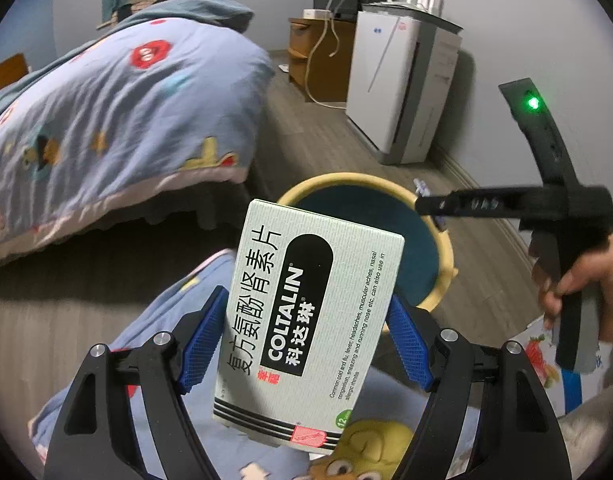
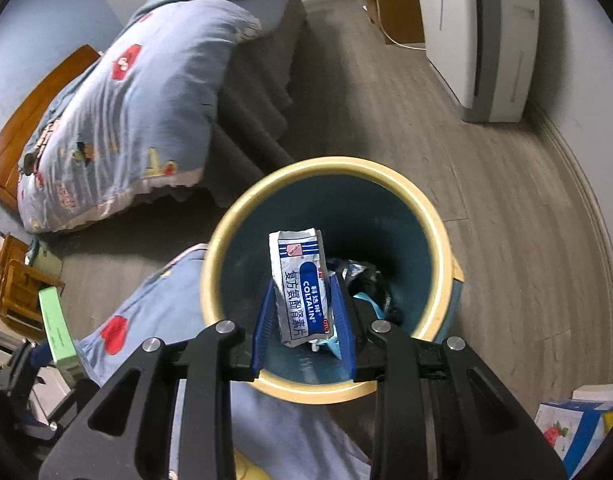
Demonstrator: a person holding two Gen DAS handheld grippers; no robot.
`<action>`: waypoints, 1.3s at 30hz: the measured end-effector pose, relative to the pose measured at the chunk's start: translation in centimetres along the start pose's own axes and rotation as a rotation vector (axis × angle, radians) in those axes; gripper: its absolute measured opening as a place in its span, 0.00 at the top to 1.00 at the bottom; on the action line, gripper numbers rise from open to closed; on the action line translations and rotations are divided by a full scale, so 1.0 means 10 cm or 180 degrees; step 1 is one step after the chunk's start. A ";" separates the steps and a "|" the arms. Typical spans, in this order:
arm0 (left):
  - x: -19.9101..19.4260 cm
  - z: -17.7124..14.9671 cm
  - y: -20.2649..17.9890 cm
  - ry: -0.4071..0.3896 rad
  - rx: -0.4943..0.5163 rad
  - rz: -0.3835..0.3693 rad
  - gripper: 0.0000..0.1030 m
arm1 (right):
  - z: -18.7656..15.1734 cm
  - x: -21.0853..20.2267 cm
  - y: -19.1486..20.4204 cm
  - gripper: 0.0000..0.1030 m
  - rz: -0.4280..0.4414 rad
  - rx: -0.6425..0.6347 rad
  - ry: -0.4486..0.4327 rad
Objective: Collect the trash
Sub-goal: 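Carry the sachet and medicine box over the teal bin and open both tools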
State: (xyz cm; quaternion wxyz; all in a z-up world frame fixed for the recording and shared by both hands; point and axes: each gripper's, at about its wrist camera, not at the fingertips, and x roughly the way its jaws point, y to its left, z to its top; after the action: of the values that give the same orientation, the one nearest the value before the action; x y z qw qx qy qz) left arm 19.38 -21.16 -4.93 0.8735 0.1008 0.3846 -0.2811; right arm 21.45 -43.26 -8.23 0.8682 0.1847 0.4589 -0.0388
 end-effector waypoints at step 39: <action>0.84 0.76 -0.12 -0.0180 -0.0692 -0.0037 0.24 | 0.06 0.44 -0.61 0.73 0.0081 0.0667 0.0139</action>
State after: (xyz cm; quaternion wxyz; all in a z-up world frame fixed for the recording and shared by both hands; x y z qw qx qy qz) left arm 27.96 -28.57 -5.77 0.8881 -0.0047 0.3886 -0.2455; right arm 22.99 -48.65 -13.22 0.8344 0.2810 0.4688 -0.0714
